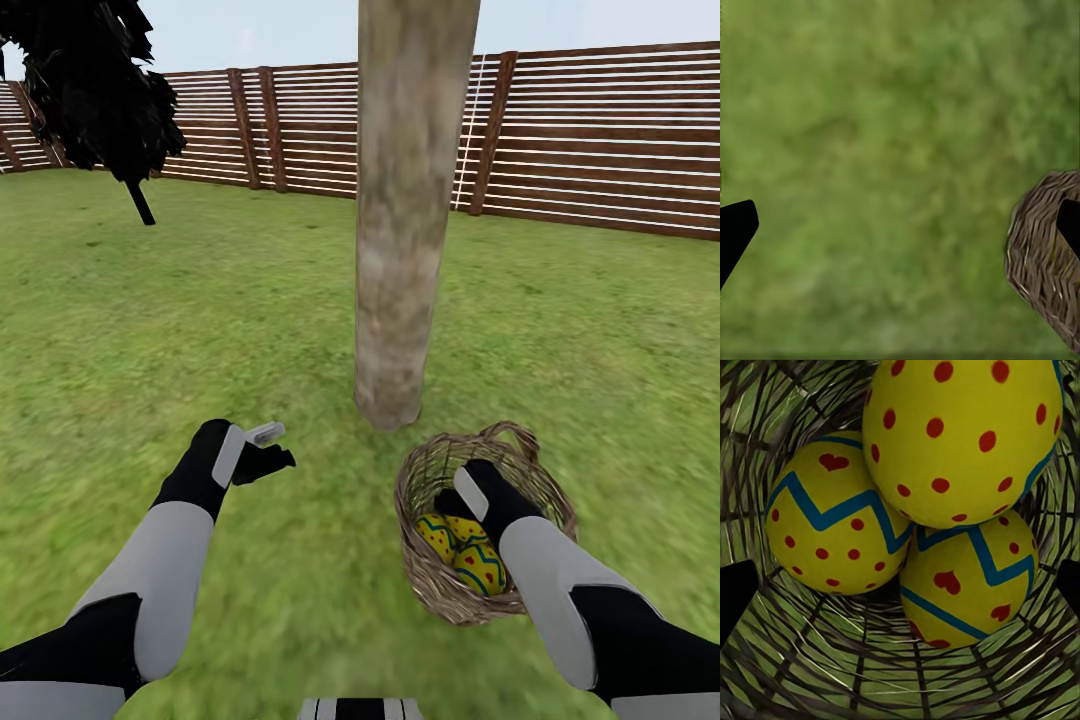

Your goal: Take the three Easter eggs out of the wicker basket on the lawn in the garden, then place them on the lawn next to a single tree (choose any tree) so that all three eggs are next to the same tree and none are left in the basket.

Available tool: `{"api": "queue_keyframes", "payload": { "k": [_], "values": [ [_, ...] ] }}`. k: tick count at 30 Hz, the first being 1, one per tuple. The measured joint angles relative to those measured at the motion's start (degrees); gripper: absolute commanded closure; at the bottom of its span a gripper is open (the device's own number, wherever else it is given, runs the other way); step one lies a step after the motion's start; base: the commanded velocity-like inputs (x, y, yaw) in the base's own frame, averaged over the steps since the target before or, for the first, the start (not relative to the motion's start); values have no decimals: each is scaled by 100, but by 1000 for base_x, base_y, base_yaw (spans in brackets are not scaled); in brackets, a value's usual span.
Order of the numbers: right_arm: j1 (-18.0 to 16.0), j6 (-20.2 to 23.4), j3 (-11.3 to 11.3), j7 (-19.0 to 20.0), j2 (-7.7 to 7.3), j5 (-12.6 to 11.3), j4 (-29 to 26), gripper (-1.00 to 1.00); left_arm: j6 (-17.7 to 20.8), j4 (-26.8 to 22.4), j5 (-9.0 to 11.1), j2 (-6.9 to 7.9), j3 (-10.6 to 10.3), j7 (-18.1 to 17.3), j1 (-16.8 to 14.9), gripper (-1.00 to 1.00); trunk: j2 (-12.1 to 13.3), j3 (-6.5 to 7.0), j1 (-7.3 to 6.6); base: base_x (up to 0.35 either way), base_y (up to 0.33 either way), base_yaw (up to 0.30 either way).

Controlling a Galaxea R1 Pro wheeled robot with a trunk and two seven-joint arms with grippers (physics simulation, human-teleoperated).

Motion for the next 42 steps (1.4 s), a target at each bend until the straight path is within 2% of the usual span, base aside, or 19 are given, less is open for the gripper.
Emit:
{"api": "queue_keyframes", "payload": {
  "k": [9, 14, 20, 30, 37, 42],
  "values": [
    [0, -118, 9, 2, -10, 34, -183, -100, 1, 0, 1, -6, 5, -4, 0, -100, 0, 0, 0, 0, 0, 0],
    [0, -783, 25, -2, -11, 70, -230, -100, 8, 0, 4, 3, 1, -5, 0, -100, 0, 0, 0, 0, 0, 0],
    [0, -1176, 14, -3, -18, 66, -236, -100, 10, 0, 16, 4, 0, -5, 0, -100, 0, 0, 0, 0, 0, 0],
    [0, -1294, 4, -19, -17, 64, -242, -100, 10, 0, 9, 6, 0, -5, 0, -100, 0, 0, 0, 0, 0, 0],
    [0, -1298, 6, -49, -32, 63, -239, -100, 10, 0, 7, 6, -9, -5, 0, -100, -9, -155, 19, 0, 0, 0],
    [0, -1291, 3, -264, -40, 61, -238, -100, 10, 0, 3, 6, -14, -5, 0, -100, -16, -265, 31, 0, 0, 0]
  ]
}}
